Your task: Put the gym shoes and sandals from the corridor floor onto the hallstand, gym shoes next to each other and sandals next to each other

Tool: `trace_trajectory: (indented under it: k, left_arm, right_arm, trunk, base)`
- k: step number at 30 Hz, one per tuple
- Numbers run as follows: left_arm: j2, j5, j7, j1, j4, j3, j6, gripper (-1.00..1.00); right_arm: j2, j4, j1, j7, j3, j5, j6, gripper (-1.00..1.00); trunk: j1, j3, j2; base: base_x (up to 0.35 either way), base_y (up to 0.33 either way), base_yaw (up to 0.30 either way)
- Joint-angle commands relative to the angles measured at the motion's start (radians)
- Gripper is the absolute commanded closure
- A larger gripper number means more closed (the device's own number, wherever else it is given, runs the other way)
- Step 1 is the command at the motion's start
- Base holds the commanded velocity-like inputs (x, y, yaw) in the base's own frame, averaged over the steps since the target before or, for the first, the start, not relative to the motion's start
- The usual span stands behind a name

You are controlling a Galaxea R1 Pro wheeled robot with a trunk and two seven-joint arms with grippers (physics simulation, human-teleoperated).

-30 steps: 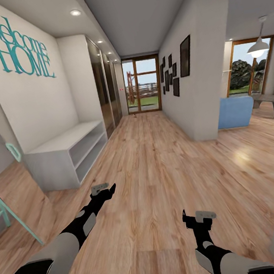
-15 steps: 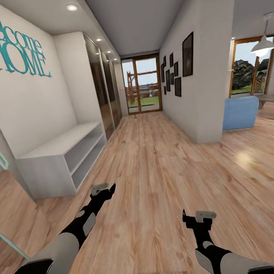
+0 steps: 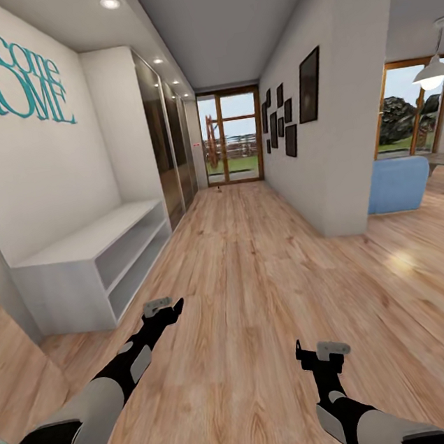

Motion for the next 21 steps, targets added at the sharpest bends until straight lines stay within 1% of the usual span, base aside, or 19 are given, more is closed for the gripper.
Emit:
trace_trajectory:
  k: [1,6,7,12,21]
  left_arm:
    - [0.001,0.007,-0.008,-0.001,0.002,0.003,0.0,-1.0]
    - [0.01,0.007,-0.008,-0.001,0.002,0.004,0.0,-1.0]
    - [0.019,0.007,-0.009,-0.001,0.002,0.005,0.001,-1.0]
    - [0.029,0.008,-0.009,-0.001,0.0,0.004,0.001,-1.0]
    - [0.031,0.008,-0.009,-0.001,0.0,0.004,0.001,-1.0]
  right_arm:
    - [0.0,0.001,0.0,-0.001,0.0,-0.002,-0.003,-1.0]
    - [0.001,0.001,-0.001,-0.002,0.0,-0.002,-0.003,-1.0]
    - [0.0,0.001,-0.001,-0.002,0.0,-0.002,-0.003,-1.0]
    - [0.0,0.001,-0.001,-0.002,0.0,-0.002,-0.003,-1.0]
    - [0.0,0.001,-0.001,-0.002,0.0,-0.002,-0.003,-1.0]
  trunk:
    - [0.0,-0.001,0.0]
    - [0.0,-0.001,0.0]
    - [0.0,-0.001,0.0]
    - [0.0,-0.001,0.0]
    - [0.0,-0.001,0.0]
  base:
    - [0.344,0.0,0.0]
    - [0.345,0.0,0.0]
    - [0.346,0.0,0.0]
    - [0.346,0.0,0.0]
    - [0.346,0.0,0.0]
